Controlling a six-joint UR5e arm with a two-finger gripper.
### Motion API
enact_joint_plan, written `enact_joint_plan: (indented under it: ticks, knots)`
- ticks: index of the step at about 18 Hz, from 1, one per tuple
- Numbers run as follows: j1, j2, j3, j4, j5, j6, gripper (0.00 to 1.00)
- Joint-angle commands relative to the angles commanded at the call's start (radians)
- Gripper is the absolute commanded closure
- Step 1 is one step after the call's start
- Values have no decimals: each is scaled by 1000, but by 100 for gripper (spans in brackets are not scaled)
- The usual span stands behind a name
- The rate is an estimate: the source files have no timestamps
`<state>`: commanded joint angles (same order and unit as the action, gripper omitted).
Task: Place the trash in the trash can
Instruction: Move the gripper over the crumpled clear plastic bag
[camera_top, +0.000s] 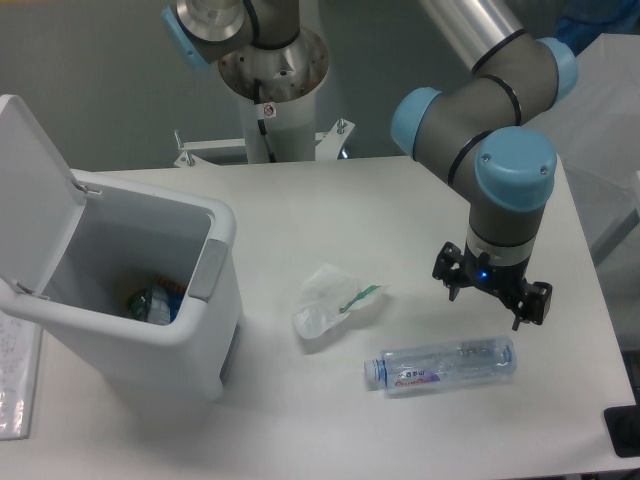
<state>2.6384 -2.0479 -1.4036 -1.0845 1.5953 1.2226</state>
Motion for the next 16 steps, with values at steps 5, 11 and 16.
enact_joint_plan:
  ticks: [5,11,16]
  knots:
    - [-3,2,-9,3,-6,-5,0]
    - [-9,17,-98,23,-21,-20,0]
    - [-47,57,-181,48,-15,-57,0]
